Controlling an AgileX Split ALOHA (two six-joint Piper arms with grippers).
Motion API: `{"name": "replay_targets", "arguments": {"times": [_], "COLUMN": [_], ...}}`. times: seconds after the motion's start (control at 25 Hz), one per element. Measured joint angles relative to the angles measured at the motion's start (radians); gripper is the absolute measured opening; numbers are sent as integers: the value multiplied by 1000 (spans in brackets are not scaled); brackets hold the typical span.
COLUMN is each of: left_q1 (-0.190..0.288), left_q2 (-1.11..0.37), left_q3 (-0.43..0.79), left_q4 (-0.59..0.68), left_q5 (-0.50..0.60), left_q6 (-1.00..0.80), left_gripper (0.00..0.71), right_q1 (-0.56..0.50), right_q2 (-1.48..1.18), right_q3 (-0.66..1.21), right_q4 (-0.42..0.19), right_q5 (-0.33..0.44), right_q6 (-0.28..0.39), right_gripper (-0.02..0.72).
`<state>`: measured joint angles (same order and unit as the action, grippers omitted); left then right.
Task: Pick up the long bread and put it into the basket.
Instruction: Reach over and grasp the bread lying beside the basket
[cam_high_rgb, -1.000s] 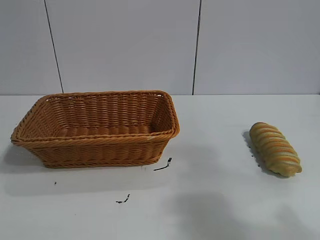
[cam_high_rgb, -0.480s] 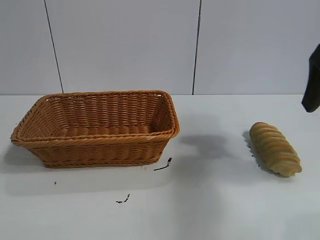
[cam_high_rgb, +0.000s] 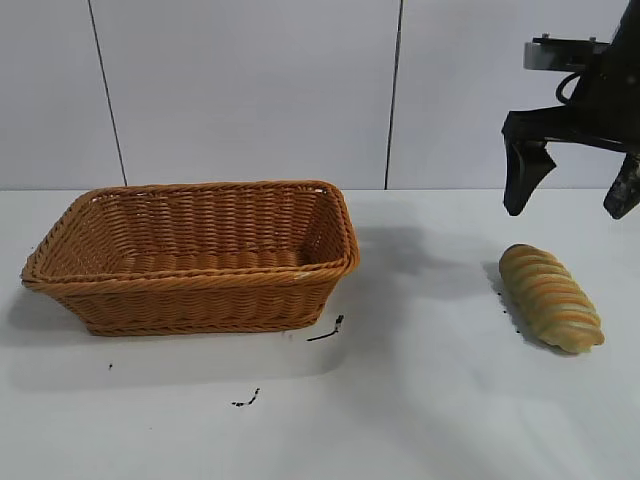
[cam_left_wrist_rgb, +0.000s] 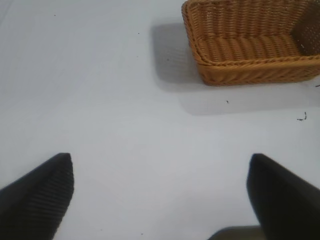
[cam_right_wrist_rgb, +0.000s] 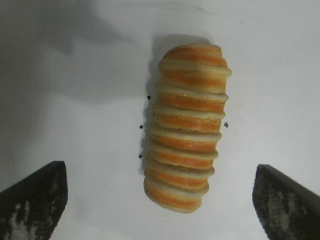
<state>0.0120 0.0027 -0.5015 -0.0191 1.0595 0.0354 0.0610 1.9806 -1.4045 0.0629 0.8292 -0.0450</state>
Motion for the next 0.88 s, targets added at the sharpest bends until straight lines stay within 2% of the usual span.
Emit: {"name": "replay_targets", "arguments": {"times": [0.16,0.48,0.88], "left_q1": [0,0,0], "left_q2": [0,0,0], "left_q3": [0,0,0], "left_q4": [0,0,0], "left_q5": [0,0,0], "left_q6": [0,0,0], "left_gripper": [693,693,693], "right_q1": [-1,-1,-1], "right_q2": [60,145,183], "right_q3": [0,0,0], "right_q4": [-1,-2,-22], "right_q5": [-15,-102,-130], "right_q6": [8,45,45], "right_gripper": [690,690,690]}}
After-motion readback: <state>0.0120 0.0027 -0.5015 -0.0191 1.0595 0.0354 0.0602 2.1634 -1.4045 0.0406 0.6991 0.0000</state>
